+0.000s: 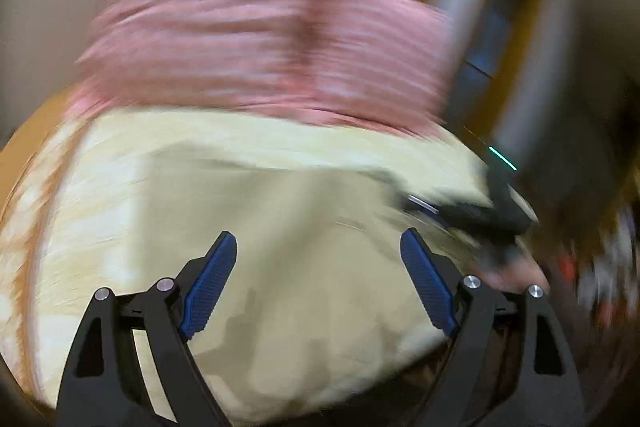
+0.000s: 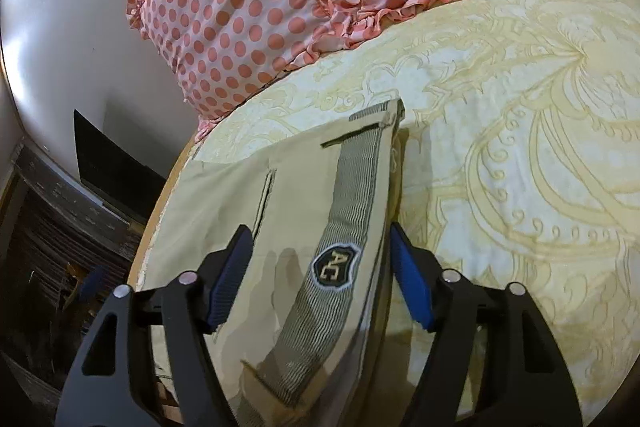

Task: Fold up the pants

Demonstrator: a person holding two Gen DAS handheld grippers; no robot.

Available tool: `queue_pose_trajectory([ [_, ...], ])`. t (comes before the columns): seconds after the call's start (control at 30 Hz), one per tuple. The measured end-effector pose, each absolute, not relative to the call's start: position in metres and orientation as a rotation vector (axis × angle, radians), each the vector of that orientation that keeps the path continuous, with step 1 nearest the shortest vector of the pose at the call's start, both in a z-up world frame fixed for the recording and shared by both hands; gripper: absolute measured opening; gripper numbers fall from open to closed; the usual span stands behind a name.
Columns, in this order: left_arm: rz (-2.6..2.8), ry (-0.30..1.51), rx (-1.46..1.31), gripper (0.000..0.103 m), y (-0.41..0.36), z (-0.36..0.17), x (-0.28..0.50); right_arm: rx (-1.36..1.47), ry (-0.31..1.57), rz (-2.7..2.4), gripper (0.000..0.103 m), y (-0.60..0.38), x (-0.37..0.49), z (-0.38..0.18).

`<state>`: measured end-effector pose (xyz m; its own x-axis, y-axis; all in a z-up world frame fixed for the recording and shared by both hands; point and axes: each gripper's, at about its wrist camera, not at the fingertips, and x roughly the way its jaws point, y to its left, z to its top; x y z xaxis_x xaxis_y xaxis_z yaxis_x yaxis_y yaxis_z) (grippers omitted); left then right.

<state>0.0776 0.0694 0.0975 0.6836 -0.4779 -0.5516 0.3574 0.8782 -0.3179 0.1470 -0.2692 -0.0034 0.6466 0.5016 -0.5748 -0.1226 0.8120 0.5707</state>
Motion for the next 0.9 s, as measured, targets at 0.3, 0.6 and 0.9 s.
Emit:
queue_pose_trajectory([
  [0.3, -0.46, 1.012, -0.385, 0.069, 0.117, 0.035, 0.195, 0.555, 0.83, 0.44, 0.04, -0.271, 0.154, -0.007],
  [0.6, -0.517, 1.024, -0.392, 0.01, 0.106, 0.036, 0.199, 0.61, 0.814, 0.583, 0.015, -0.274, 0.168, 0.008],
  [0.9, -0.404, 0.823, -0.268, 0.008, 0.067, 0.081, 0.279, 0.505, 0.682, 0.416, 0.014, -0.3, 0.24, 0.053],
])
